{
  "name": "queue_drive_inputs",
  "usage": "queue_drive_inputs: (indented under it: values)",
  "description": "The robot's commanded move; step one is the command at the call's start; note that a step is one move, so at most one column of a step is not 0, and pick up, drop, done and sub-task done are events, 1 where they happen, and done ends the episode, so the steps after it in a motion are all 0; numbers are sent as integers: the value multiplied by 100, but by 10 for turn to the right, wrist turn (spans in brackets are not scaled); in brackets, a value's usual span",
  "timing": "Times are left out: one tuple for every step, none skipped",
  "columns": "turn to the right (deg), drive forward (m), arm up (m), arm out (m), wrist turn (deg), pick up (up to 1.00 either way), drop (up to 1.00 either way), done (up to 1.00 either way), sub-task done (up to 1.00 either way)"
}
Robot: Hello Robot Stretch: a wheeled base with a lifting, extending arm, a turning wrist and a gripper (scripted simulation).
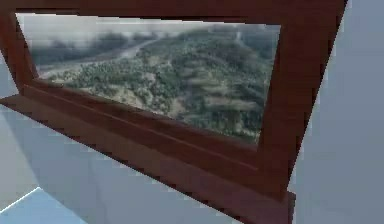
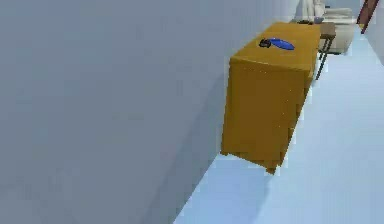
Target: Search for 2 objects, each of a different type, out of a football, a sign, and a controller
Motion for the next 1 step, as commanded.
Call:
queue_drive_inputs:
  values:
    - [-450, 0, 0, 0, 0, 0, 0, 0, 0]
